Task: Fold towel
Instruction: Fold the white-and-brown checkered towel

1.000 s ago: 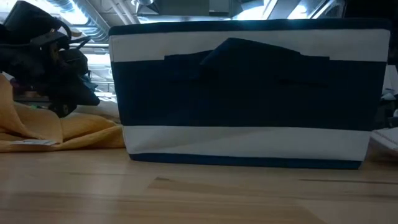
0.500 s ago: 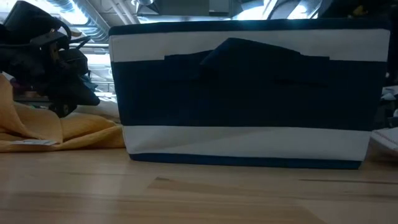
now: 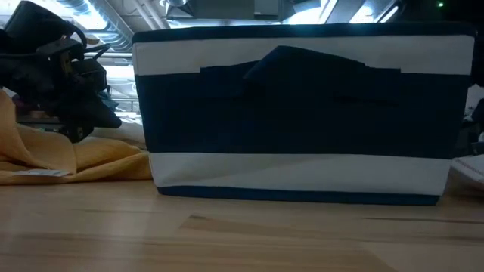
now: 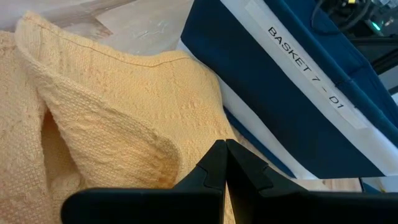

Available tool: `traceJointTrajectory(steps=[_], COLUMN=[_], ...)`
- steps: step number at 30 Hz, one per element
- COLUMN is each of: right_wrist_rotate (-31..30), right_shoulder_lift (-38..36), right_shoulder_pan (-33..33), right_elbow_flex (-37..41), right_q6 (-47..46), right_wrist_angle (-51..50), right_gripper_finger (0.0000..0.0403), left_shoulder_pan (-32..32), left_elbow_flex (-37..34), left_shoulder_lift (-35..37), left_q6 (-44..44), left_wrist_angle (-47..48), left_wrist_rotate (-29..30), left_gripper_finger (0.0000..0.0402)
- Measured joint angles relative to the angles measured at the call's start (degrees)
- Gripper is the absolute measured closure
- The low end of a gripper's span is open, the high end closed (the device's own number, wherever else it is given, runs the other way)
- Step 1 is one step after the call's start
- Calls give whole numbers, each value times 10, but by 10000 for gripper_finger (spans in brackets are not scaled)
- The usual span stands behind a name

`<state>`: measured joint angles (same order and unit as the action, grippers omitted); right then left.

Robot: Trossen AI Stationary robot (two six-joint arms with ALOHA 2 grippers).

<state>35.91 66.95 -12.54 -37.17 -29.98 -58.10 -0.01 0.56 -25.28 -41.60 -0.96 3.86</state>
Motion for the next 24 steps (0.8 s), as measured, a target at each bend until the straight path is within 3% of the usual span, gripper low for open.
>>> traceJointTrajectory(steps=[8,12,15,20,24], right_wrist_rotate=[-59,-49,-39,-35,-35], right_shoulder_lift=[52,69,76,76,76], right_shoulder_pan=[-45,-43,-43,-43,-43], right_elbow_flex=[0,0,0,0,0], right_q6=[0,-2,-2,-1,-12], right_wrist_angle=[6,31,62,91,91], right_gripper_finger=[221,233,271,378,382], left_shoulder_pan=[0,0,0,0,0], left_elbow_flex=[0,0,0,0,0], left_shoulder_lift=[0,0,0,0,0], left_q6=[0,0,0,0,0], left_wrist_angle=[0,0,0,0,0], left_wrist_rotate=[0,0,0,0,0], left_gripper_finger=[402,402,402,402,402])
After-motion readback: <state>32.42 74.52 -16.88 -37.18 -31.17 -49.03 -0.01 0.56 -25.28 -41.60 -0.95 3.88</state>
